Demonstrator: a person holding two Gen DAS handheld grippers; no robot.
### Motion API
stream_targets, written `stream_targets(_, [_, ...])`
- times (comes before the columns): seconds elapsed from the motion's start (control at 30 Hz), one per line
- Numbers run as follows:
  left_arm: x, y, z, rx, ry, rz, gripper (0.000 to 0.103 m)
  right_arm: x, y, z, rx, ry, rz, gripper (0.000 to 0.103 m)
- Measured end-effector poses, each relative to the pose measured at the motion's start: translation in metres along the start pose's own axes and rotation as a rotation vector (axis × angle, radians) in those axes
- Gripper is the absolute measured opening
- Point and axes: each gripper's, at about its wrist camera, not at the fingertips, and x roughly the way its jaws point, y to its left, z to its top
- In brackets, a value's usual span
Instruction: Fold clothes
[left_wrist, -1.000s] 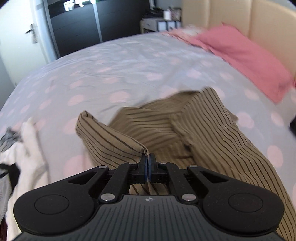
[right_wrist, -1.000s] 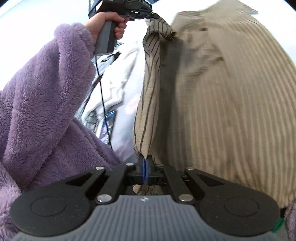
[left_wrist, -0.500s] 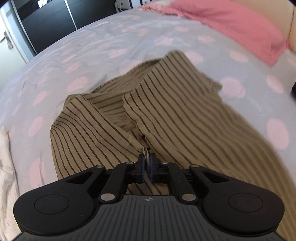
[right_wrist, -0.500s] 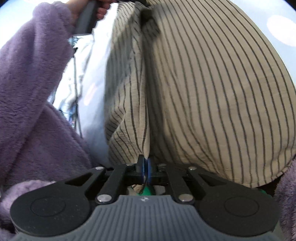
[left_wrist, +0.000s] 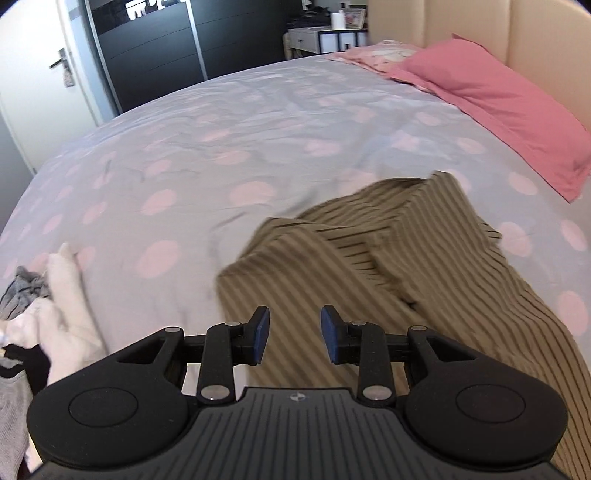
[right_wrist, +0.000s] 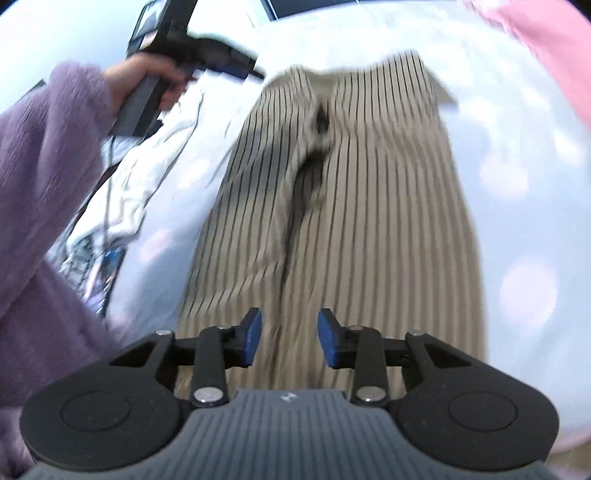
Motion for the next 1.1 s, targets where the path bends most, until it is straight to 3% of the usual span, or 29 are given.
stream_targets(0.13, [0.002, 0.012, -0.006, -0.022, 0.024, 0.003, 0.029, 0.024, -0.014, 0.052, -0.076, -0.103, -0.054, 0.048])
stream_targets(0.27, [-0.002, 0.018, -0.015, -0.013, 0.032, -0.019, 0.029, 0.071, -0.015, 0.094, -0.119, -0.173, -0.058, 0.049])
stream_targets(0.4, [-0.008, 0.023, -0.027, 0.003, 0.041, -0.038, 0.029, 0.118, -0.009, 0.119, -0.133, -0.153, -0.044, 0.049])
stream_targets(0.57, [-0.006, 0.033, -0.03, -0.013, 0.048, -0.041, 0.029, 0.164, 0.002, 0.13, -0.162, -0.07, -0.134, 0.047])
stream_targets(0.6, [-0.006, 0.034, -0.031, -0.017, 0.048, -0.047, 0.029, 0.173, 0.003, 0.131, -0.165, -0.05, -0.154, 0.04])
stream_targets(0.63, [-0.005, 0.036, -0.031, -0.017, 0.049, -0.051, 0.029, 0.177, -0.001, 0.13, -0.13, -0.035, -0.149, 0.02])
stream_targets(0.67, [-0.004, 0.037, -0.031, -0.014, 0.05, -0.053, 0.029, 0.177, -0.008, 0.128, -0.069, -0.023, -0.125, 0.009])
stream_targets(0.7, [-0.002, 0.038, -0.031, -0.013, 0.052, -0.054, 0.029, 0.178, -0.016, 0.126, -0.008, -0.01, -0.102, 0.005])
stream_targets(1.03, [0.014, 0.035, -0.035, -0.049, 0.101, -0.069, 0.029, 0.186, -0.091, 0.107, 0.6, 0.113, 0.135, 0.004])
stream_targets(1.1, [0.015, 0.031, -0.034, -0.038, 0.093, -0.076, 0.029, 0.19, -0.1, 0.098, 0.654, 0.133, 0.148, 0.004])
